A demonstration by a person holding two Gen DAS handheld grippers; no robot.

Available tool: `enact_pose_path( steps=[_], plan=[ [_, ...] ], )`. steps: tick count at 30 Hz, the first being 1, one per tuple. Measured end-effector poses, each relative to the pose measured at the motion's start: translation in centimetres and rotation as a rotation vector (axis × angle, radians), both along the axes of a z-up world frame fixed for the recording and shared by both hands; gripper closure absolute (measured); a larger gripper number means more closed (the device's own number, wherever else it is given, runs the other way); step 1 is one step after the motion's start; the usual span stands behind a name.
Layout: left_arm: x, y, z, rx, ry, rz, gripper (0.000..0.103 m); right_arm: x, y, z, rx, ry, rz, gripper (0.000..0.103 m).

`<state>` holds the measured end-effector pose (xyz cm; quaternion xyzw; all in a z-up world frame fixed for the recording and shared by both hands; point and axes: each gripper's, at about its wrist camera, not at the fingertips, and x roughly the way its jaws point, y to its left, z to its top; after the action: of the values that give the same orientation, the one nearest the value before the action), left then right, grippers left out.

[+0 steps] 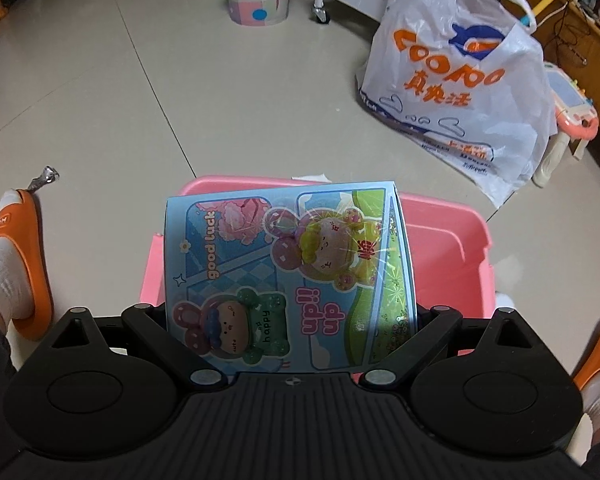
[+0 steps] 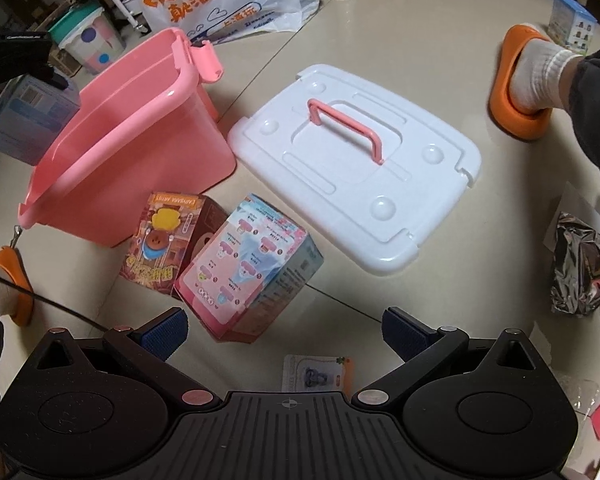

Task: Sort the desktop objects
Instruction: 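Carry the blue cartoon card in the left gripper toward the pink bin, then lower the blue card into the pink bin and open the left gripper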

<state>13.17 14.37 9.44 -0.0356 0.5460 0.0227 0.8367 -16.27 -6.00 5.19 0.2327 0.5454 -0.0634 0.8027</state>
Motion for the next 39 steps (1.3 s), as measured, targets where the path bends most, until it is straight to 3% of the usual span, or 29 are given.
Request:
enact_pose_path(
  steps=[12,21,28,33,39],
  plan=[
    [1.7,-0.1,-2.9,-0.040,0.073,-0.014,0.007,0.2,0.7,-0.9,0.010,0.031,0.026,0.000],
    [2.7,-0.7,-4.4,-0.028,0.114,-0.029,0.007,0.7,1.5,-1.4,0.030,0.060,0.035,0.000],
    [3.9,-1.7,-7.2,0.040,0.189,-0.065,0.007,0.8,1.4,-2.1,0.064,0.082,0.018,0.000],
    [4.8,-1.6,-9.2,0.012,0.266,-0.058,0.007,0.9,1.5,-2.5,0.086,0.098,0.014,0.000],
    [5.6,-1.9,-10.8,0.024,0.291,-0.071,0.007,1.1,1.6,-3.2,0.117,0.125,0.006,0.000]
  ],
)
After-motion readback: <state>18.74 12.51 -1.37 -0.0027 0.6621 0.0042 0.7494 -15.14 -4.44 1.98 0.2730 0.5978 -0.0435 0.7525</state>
